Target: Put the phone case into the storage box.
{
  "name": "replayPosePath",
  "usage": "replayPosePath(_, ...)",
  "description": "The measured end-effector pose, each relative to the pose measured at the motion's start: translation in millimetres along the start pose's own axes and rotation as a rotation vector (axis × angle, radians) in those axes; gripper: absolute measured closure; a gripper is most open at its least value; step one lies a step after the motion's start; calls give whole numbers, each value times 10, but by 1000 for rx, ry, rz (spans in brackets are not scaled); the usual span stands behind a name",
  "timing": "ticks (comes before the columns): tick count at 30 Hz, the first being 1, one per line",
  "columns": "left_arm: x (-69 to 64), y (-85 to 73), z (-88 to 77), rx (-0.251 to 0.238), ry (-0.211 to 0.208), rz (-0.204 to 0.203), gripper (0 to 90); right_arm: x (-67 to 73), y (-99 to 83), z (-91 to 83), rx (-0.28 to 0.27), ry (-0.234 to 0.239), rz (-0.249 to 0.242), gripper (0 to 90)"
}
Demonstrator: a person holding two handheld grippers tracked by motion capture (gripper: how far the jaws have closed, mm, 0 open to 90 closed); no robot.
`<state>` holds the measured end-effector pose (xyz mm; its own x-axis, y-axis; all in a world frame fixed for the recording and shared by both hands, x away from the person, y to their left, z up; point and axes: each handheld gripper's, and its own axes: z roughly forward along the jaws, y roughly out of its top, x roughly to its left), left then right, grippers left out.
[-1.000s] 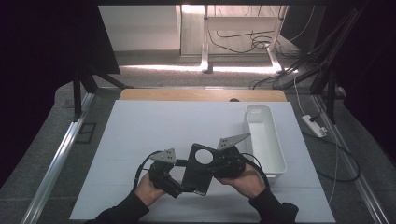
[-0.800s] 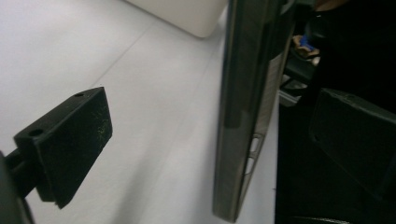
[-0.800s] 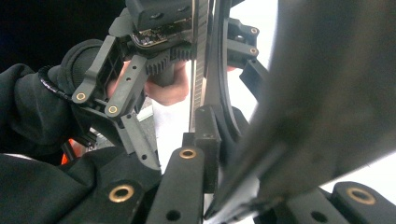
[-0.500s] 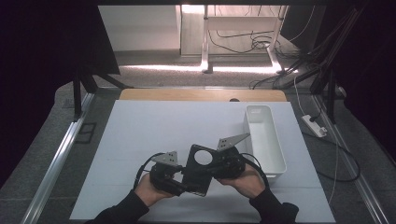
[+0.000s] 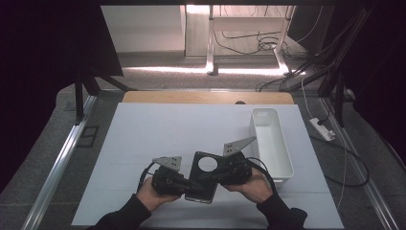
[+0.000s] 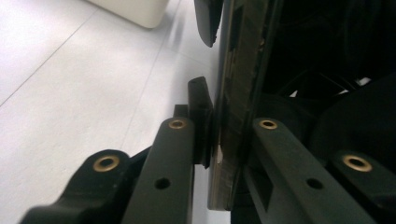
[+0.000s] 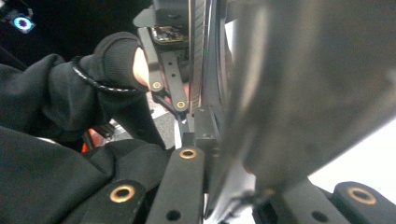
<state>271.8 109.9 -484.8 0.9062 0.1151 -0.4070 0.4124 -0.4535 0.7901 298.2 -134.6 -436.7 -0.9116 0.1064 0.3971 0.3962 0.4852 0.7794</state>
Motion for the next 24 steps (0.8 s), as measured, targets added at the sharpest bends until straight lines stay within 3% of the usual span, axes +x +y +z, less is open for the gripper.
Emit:
replayPosePath(4,-21,24,-8,9,27,2,846,-5,-2,-11,-7,-6,0,820)
replayPosePath(7,-42,37,-16,12,62,5,847,3,1,-12,-17,-44,-8,772)
replayPosePath(13,-51,35,-63,8,166,-7,846,-7,4,-20,-22,-178,-15,460)
replayPosePath(19,-53,23,-59,12,233,-17,845,-4,15,-57,-59,-297,-30,218)
replayPosePath(22,-59,21,-61,5,253,-21,845,0,25,-80,-65,-353,-17,114)
replayPosePath(23,-63,23,-63,5,265,-24,845,0,25,-80,-65,-353,-17,114)
replayPosePath(24,-67,23,-65,2,276,-24,845,3,28,-86,-64,-382,-11,94)
